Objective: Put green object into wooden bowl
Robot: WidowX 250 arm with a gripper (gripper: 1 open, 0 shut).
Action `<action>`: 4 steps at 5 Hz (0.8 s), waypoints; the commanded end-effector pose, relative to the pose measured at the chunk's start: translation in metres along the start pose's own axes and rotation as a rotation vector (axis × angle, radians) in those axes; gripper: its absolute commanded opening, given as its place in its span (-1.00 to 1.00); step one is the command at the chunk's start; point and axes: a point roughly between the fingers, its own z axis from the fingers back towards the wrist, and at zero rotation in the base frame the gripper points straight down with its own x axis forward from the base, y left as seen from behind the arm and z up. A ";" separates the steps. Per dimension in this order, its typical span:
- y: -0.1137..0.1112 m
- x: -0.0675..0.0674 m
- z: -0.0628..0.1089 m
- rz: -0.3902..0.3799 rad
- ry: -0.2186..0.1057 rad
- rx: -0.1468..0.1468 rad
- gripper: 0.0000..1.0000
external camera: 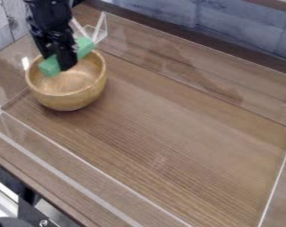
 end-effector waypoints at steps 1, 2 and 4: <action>-0.005 0.008 0.019 0.021 -0.060 0.049 1.00; 0.003 0.008 0.028 0.095 -0.062 0.045 1.00; 0.025 0.009 0.056 0.138 -0.081 0.039 1.00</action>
